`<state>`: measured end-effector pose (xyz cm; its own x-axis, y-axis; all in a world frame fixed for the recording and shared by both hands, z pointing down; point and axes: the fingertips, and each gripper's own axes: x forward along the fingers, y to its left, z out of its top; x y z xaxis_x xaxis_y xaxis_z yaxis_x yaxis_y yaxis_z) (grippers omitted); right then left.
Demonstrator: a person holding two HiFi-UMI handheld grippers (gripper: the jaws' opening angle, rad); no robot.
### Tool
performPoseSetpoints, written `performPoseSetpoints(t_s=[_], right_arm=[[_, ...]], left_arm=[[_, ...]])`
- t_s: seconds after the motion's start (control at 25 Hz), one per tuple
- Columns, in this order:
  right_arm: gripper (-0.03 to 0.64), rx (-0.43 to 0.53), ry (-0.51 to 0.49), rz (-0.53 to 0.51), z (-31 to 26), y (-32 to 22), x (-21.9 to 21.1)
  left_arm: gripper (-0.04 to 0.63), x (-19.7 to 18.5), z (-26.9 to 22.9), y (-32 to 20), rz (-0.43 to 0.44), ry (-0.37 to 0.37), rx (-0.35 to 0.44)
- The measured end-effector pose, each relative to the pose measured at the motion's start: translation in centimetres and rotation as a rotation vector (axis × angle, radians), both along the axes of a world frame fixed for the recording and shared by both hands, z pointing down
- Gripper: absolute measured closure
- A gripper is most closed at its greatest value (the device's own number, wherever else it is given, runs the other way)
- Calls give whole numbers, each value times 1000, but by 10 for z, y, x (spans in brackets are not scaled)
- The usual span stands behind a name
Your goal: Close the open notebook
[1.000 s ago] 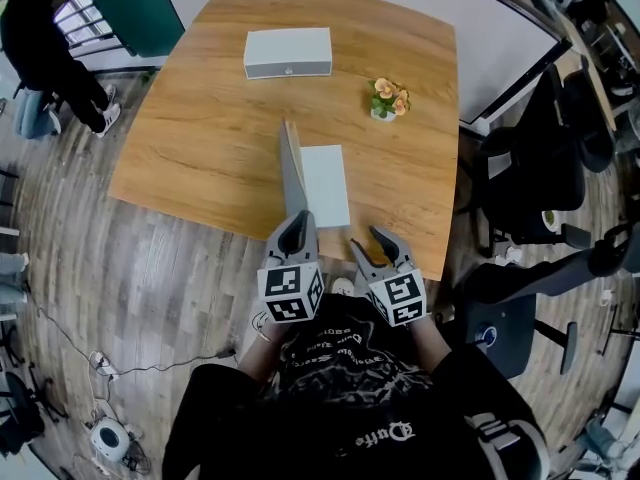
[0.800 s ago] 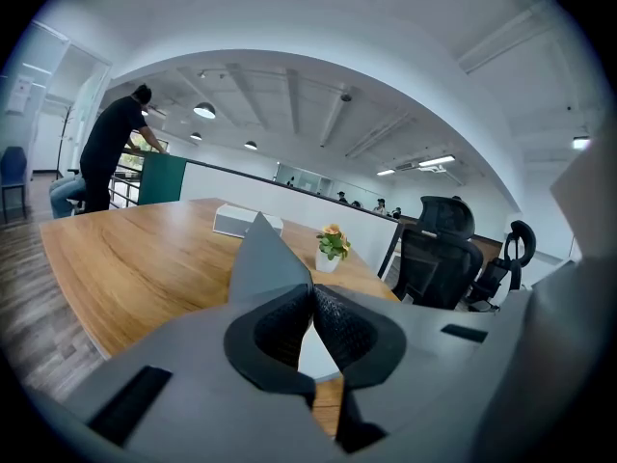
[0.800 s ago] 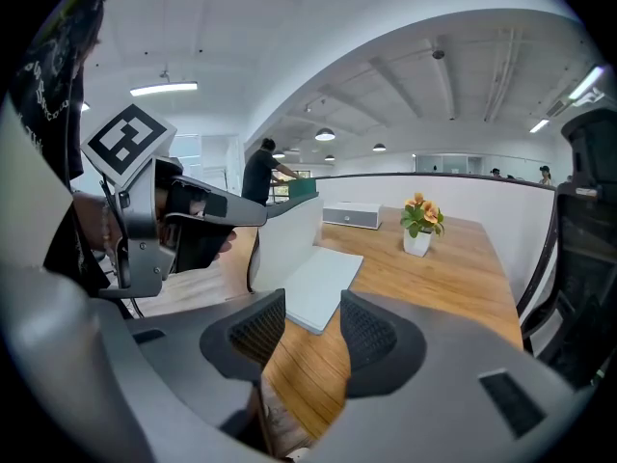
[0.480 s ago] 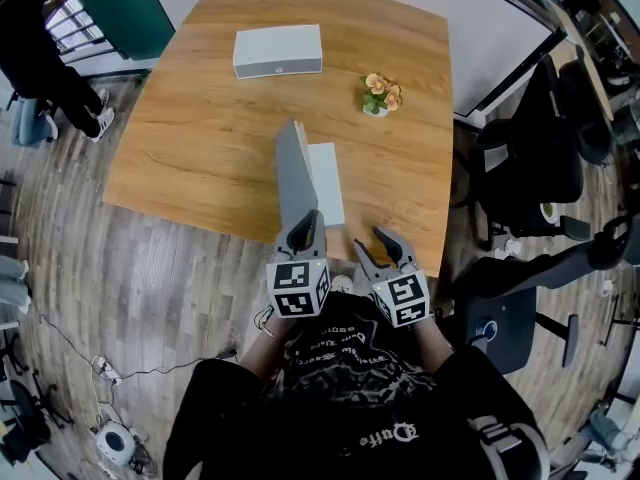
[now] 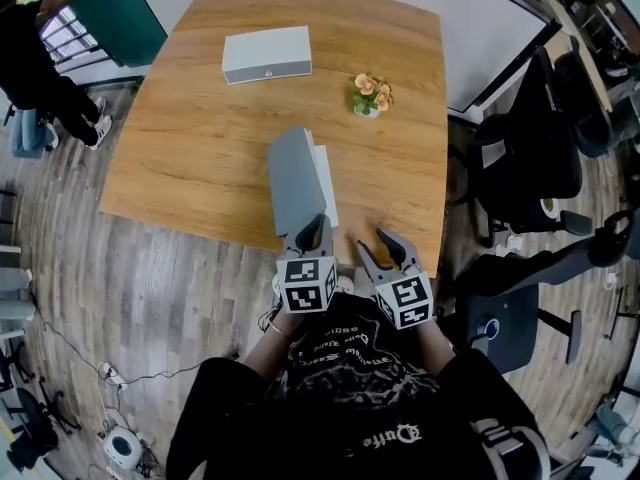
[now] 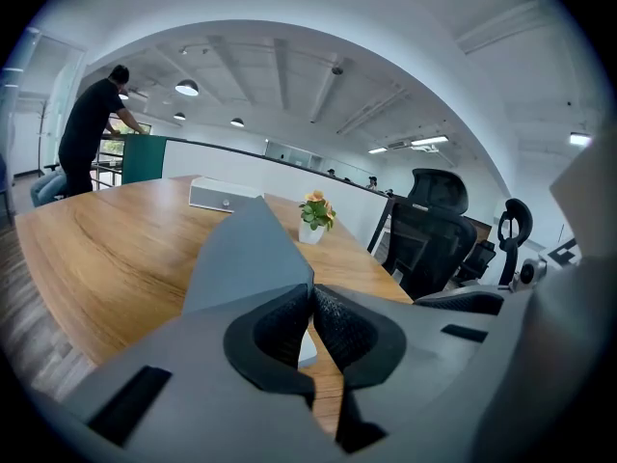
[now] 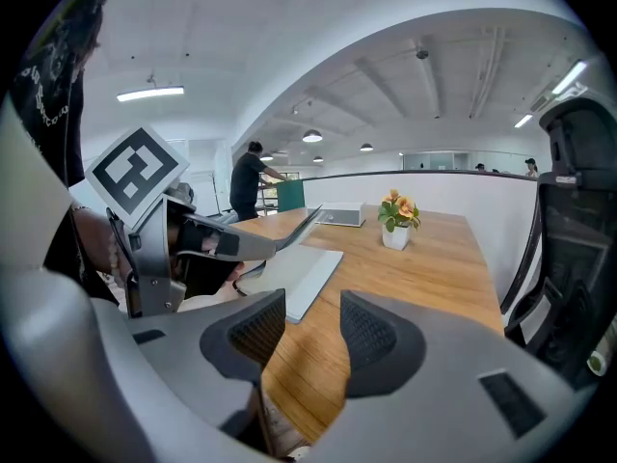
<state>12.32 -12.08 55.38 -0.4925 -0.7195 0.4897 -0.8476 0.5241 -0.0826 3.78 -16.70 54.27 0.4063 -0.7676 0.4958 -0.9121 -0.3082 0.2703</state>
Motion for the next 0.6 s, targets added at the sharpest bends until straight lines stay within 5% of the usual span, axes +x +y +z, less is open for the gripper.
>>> performPoseSetpoints(t_s=[0.6], right_arm=[[434,-23,-48,17,3,-8,32]], left_arm=[[560,27,48,-2,2,-51,-133]])
